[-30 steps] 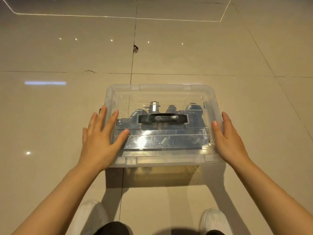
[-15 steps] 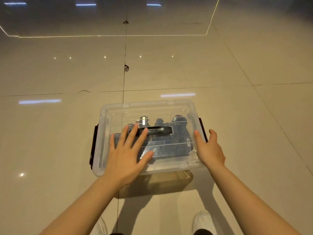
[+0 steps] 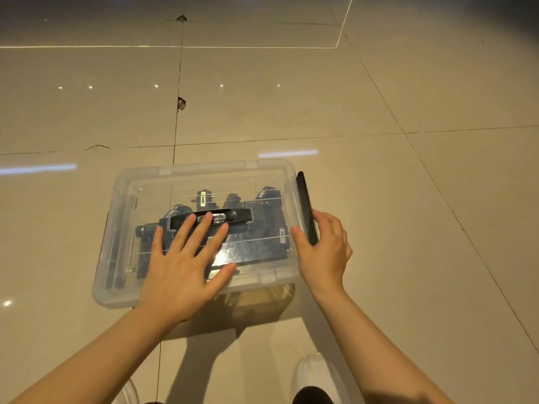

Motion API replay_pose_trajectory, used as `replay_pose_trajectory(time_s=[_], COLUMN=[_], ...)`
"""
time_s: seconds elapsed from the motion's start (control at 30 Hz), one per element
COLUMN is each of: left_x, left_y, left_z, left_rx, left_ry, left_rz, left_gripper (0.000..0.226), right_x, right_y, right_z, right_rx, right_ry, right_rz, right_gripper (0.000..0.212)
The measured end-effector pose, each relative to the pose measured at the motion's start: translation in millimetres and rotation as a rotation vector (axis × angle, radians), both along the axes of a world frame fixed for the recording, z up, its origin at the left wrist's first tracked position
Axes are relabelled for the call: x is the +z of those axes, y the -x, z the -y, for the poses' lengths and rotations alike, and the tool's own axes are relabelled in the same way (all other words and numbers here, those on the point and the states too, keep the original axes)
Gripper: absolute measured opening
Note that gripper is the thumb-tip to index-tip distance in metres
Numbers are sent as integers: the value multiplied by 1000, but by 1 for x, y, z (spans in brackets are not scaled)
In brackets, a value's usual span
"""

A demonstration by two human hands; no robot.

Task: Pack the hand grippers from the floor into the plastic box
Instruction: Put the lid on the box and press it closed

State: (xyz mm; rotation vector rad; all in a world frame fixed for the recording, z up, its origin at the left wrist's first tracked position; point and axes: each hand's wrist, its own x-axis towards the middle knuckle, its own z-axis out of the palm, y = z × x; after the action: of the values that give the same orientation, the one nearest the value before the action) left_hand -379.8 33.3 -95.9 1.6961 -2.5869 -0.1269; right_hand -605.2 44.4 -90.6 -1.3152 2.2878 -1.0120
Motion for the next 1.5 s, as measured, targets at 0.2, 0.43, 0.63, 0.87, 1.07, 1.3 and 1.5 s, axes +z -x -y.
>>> replay_pose_trajectory(time_s=[0.2, 0.43, 0.63, 0.87, 1.07, 1.3, 1.5], left_x=[3, 14, -2, 5, 5, 3, 20], left_y=[1, -47, -101, -100, -100, -104, -94], left_z=[-1, -12, -30, -32, -32, -28, 4], left_rx=[8, 251, 1009, 1030, 781, 663, 362], left_ry=[-7, 269, -341, -259, -178, -51, 51], left_rz=[-51, -414, -1132, -1310, -1196, -972, -551], left_gripper=[66, 53, 86, 90, 73, 52, 73], right_x=[7, 22, 5, 10, 12, 15, 20], right_y=[-1, -88, -134, -136, -136, -138, -117], right_z=[-1, 8, 15, 15, 13, 15, 27], right_rx=[95, 663, 886, 852, 855, 862, 724], right_ry=[-74, -28, -163, -177, -203, -226, -125], right_rz=[-214, -564, -579, -602, -644, -636, -421], right_gripper=[47, 61, 64, 62, 63, 62, 67])
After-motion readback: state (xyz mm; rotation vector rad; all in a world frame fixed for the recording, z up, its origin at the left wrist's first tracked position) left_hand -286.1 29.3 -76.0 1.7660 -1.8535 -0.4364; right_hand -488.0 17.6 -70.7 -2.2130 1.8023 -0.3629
